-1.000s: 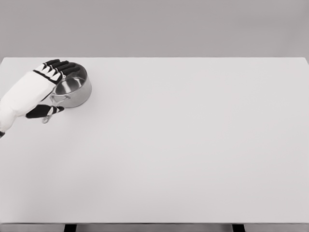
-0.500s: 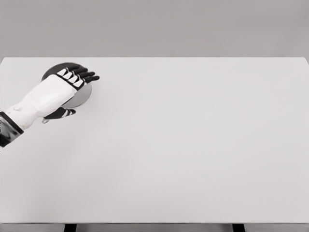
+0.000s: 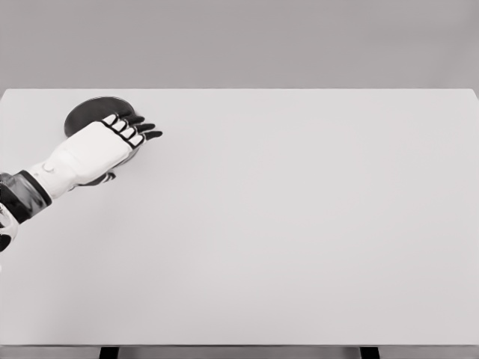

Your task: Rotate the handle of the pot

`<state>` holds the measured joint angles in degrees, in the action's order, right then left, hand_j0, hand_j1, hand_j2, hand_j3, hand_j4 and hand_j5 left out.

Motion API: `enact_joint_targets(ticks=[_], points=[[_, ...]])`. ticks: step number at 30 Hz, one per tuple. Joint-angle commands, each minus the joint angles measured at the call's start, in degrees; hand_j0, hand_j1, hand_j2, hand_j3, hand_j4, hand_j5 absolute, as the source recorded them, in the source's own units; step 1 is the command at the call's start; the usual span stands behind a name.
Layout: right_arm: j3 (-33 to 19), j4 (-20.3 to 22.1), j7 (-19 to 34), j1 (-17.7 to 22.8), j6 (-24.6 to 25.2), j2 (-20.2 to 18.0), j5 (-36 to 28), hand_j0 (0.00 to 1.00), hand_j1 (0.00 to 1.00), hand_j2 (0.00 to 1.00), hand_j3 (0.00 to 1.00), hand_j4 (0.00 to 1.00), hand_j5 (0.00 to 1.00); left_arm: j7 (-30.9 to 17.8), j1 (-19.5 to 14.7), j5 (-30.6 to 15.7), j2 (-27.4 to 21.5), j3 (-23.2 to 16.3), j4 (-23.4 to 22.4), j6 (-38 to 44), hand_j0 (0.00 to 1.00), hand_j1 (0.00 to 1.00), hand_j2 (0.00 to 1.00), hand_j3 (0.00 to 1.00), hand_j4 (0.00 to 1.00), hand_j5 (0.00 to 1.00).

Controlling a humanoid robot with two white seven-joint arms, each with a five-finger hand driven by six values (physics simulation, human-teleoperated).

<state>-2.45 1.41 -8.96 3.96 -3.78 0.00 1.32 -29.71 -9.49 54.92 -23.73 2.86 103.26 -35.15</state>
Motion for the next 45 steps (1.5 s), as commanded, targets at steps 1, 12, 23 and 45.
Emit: enact_joint_targets(ticks=[1,12,23,45], points=[[0.0,0.0,0.0,0.0,0.0,0.0,0.0,1.0,1.0,1.0,1.0,1.0,1.0,0.1,0.1,0.1,-1.2,-1.5,0.0,0.1,1.0,1.0,1.0,1.0,1.0,1.0],[0.0,0.0,0.0,0.0,0.0,0.0,0.0,1.0,1.0,1.0,1.0,1.0,1.0,0.2,0.5,2.0,-4.9,-0.8,-0.1,0.1,1.0,1.0,1.0,1.0,1.0,1.0],[0.0,0.0,0.0,0.0,0.0,0.0,0.0,1.0,1.0,1.0,1.0,1.0,1.0,0.2,0.5,3.1,-7.7,-0.2,-0.9,0.1,1.0,1.0,1.0,1.0,1.0,1.0],[0.0,0.0,0.0,0.0,0.0,0.0,0.0,1.0,1.0,1.0,1.0,1.0,1.0,0.2,0.6,3.4,-11.3,0.7,-1.9,0.1,1.0,1.0,1.0,1.0,1.0,1.0]])
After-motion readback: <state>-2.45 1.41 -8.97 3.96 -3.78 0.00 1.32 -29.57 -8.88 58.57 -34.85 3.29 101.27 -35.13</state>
